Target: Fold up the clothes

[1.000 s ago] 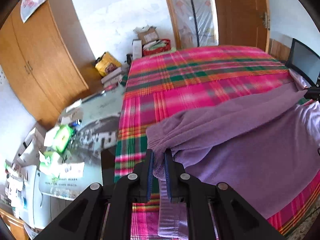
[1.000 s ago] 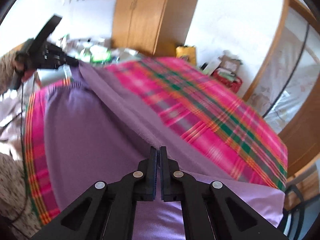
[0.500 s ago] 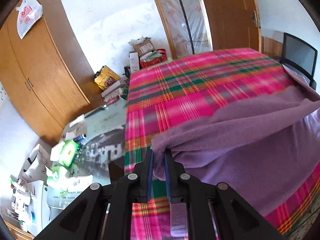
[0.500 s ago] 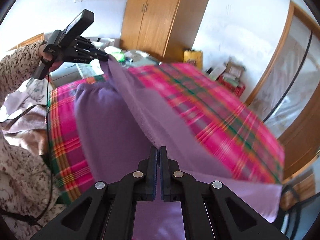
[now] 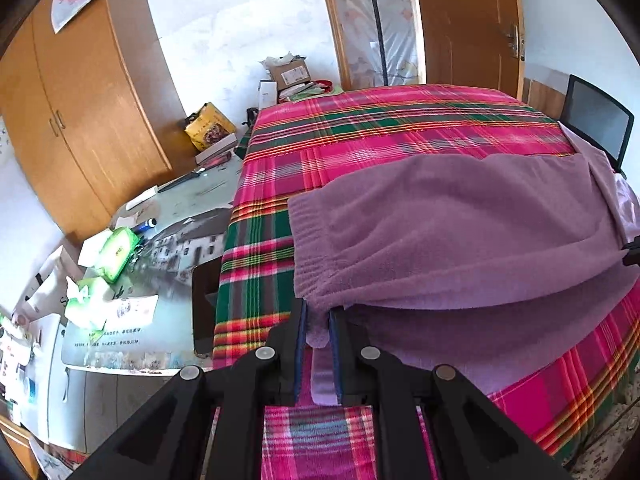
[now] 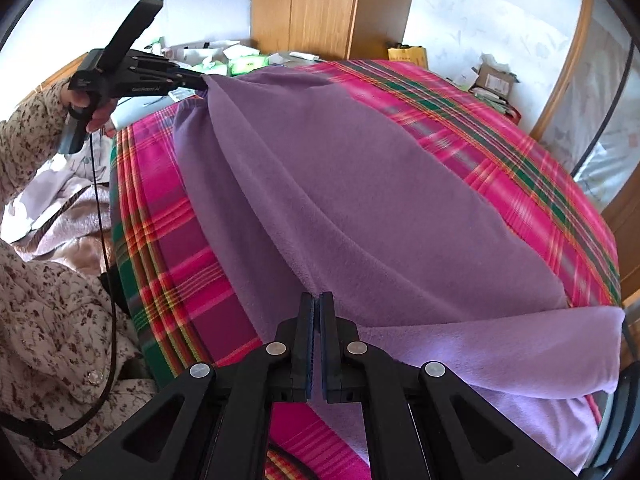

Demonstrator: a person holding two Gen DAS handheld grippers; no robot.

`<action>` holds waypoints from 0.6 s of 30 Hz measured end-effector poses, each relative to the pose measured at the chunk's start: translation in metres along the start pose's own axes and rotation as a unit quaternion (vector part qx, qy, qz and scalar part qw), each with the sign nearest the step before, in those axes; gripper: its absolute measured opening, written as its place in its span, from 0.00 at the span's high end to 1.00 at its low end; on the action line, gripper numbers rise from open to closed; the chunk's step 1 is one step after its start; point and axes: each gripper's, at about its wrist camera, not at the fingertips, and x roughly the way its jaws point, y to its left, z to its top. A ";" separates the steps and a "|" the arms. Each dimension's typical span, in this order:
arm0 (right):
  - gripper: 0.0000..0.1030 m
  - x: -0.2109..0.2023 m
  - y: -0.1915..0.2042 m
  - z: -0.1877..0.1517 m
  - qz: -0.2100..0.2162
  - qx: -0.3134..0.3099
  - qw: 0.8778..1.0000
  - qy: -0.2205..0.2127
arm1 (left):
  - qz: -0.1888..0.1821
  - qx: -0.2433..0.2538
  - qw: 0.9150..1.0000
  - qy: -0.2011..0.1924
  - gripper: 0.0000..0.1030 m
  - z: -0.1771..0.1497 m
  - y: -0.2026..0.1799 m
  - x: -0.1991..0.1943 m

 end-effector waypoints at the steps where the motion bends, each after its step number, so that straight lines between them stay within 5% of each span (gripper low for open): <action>1: 0.97 -0.001 0.000 0.000 0.000 0.001 1.000 -0.001 | 0.004 0.007 1.000 0.000 0.89 -0.001 -0.003 0.000; 7: 0.97 -0.019 0.001 0.000 -0.009 0.000 1.000 -0.022 | 0.001 0.020 1.000 0.005 0.87 -0.009 -0.006 -0.002; 10: 0.97 -0.006 0.005 -0.007 -0.005 -0.005 1.000 0.000 | -0.012 0.008 1.000 0.015 0.85 -0.016 -0.004 -0.003; 18: 0.94 0.006 0.002 -0.011 0.006 -0.005 1.000 0.016 | -0.064 -0.077 0.995 0.018 0.85 -0.029 0.024 -0.022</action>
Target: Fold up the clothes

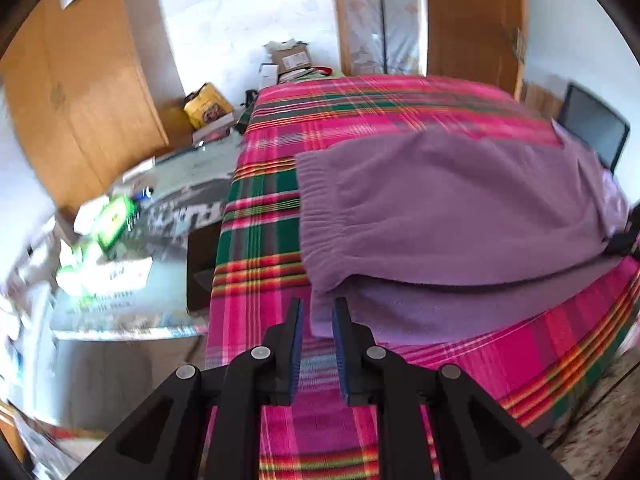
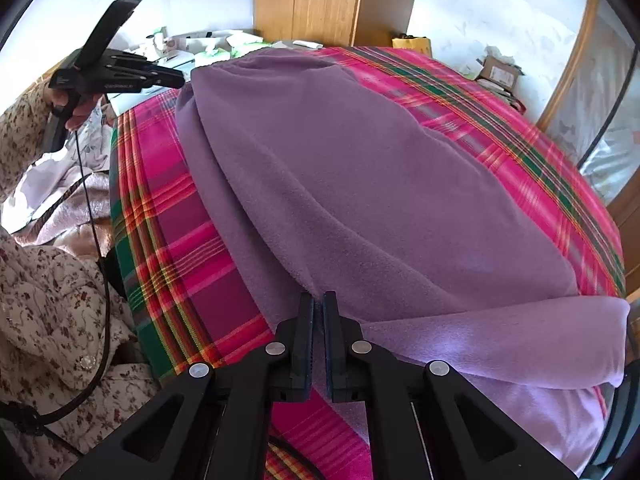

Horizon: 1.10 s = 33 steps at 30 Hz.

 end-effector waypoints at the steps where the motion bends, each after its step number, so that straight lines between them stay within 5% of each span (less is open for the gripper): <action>1: 0.94 -0.001 -0.001 0.000 0.000 0.000 1.000 -0.002 | -0.024 -0.023 0.999 -0.004 0.83 0.001 0.005 -0.004; 6: 0.94 -0.006 -0.002 0.000 -0.004 0.001 1.000 -0.012 | -0.149 -0.143 0.978 0.029 0.73 0.009 0.024 0.001; 11: 0.95 -0.003 -0.004 -0.006 -0.005 0.009 1.000 -0.010 | -0.207 -0.212 0.955 0.024 0.72 0.016 0.030 0.011; 17: 0.95 -0.004 -0.001 -0.009 -0.005 0.009 1.000 -0.021 | -0.231 -0.331 0.913 0.063 0.75 0.008 0.047 0.042; 19: 0.95 -0.003 -0.001 -0.011 -0.006 0.011 1.000 -0.020 | -0.214 -0.335 0.915 0.067 0.92 0.008 0.046 0.044; 22: 0.95 -0.005 0.000 -0.013 -0.007 0.011 1.000 -0.025 | -0.187 -0.341 0.919 0.058 0.99 0.006 0.044 0.036; 29: 0.95 -0.008 0.000 -0.016 -0.004 0.018 0.999 -0.033 | -0.079 -0.328 0.941 0.035 1.00 0.001 0.049 0.015; 33: 0.94 -0.003 -0.001 -0.018 0.001 0.025 0.999 -0.030 | -0.075 -0.320 0.943 0.043 1.00 0.001 0.043 0.019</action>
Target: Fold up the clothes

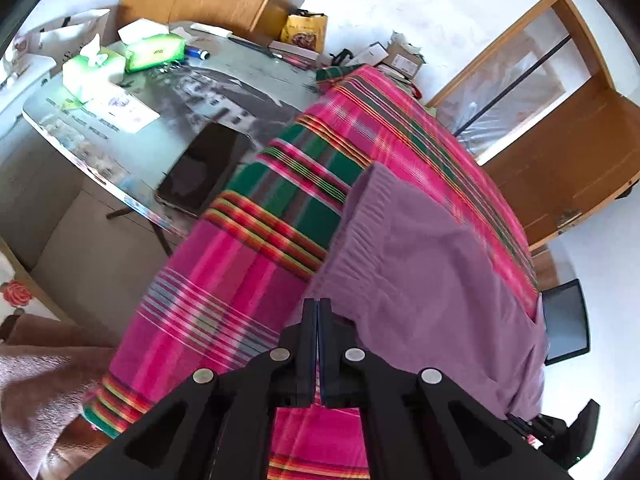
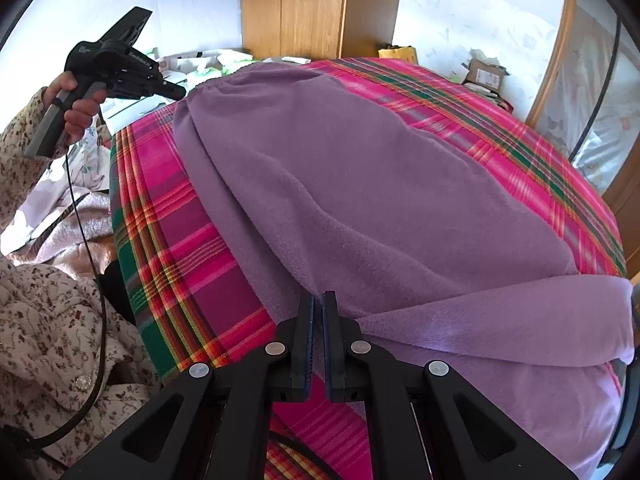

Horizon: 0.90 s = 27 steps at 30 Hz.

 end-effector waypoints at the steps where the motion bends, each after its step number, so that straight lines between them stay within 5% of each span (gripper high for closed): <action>1: 0.94 0.001 0.000 -0.001 0.002 0.003 1.000 0.001 | 0.007 0.008 1.000 -0.004 1.00 -0.001 -0.004 -0.001; 7: 0.92 -0.005 -0.002 -0.002 0.012 0.015 1.000 -0.006 | 0.002 0.076 0.996 -0.038 0.99 -0.006 -0.052 -0.008; 13: 0.85 -0.027 -0.017 -0.009 0.002 0.054 0.998 -0.039 | -0.037 0.167 0.985 -0.010 0.91 -0.022 -0.118 0.016; 17: 0.74 -0.042 -0.039 -0.020 -0.035 0.097 0.993 -0.054 | -0.068 0.223 0.972 0.014 0.90 -0.041 -0.163 0.037; 27: 0.69 -0.082 -0.113 -0.071 -0.131 0.232 0.960 -0.082 | -0.137 0.333 0.927 0.103 0.86 -0.102 -0.262 0.091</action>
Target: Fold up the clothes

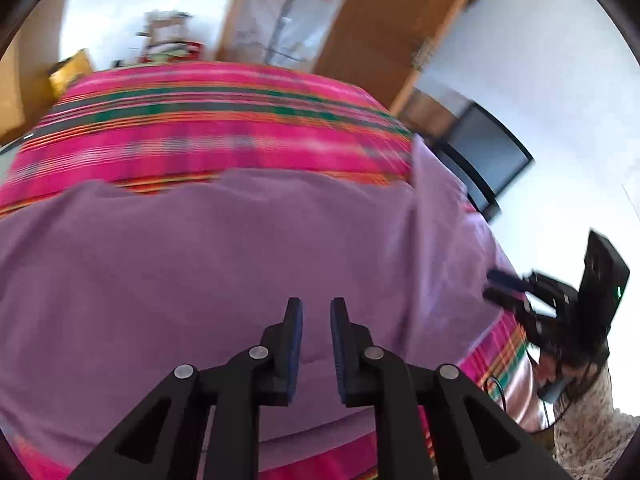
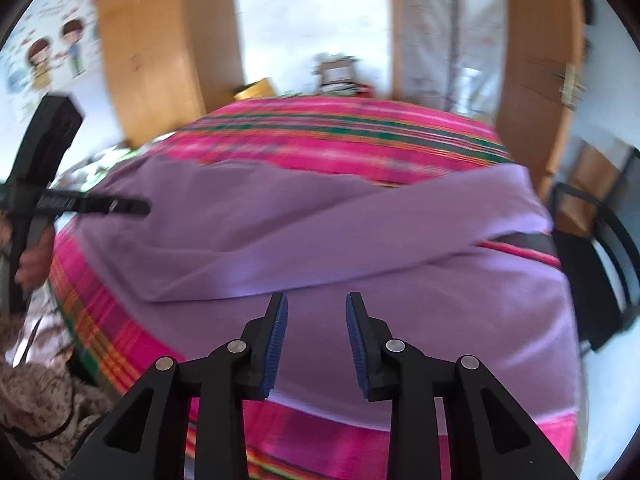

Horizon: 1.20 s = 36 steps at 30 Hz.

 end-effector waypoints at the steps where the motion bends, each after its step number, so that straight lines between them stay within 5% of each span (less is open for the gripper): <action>1: 0.69 -0.004 -0.012 -0.003 -0.012 0.016 1.000 -0.003 | -0.007 0.004 1.000 0.006 0.86 0.001 -0.006 0.005; 8: 0.66 -0.058 -0.091 -0.018 -0.114 0.095 0.989 -0.017 | -0.031 0.017 0.999 0.038 0.86 0.007 -0.030 0.037; 13: 0.59 -0.089 -0.164 -0.003 -0.223 0.174 0.959 0.022 | -0.043 0.005 0.998 0.039 0.85 0.013 -0.035 0.047; 18: 0.50 -0.069 -0.199 0.015 -0.211 0.223 0.951 0.026 | -0.049 -0.006 0.998 0.043 0.85 0.014 -0.035 0.055; 28: 0.50 0.049 -0.166 0.082 -0.116 0.173 0.977 0.040 | -0.046 0.025 0.997 0.048 0.85 0.017 -0.048 0.063; 36: 0.50 0.094 -0.146 0.116 -0.104 0.147 0.982 0.050 | -0.055 0.022 0.996 0.059 0.84 0.028 -0.050 0.076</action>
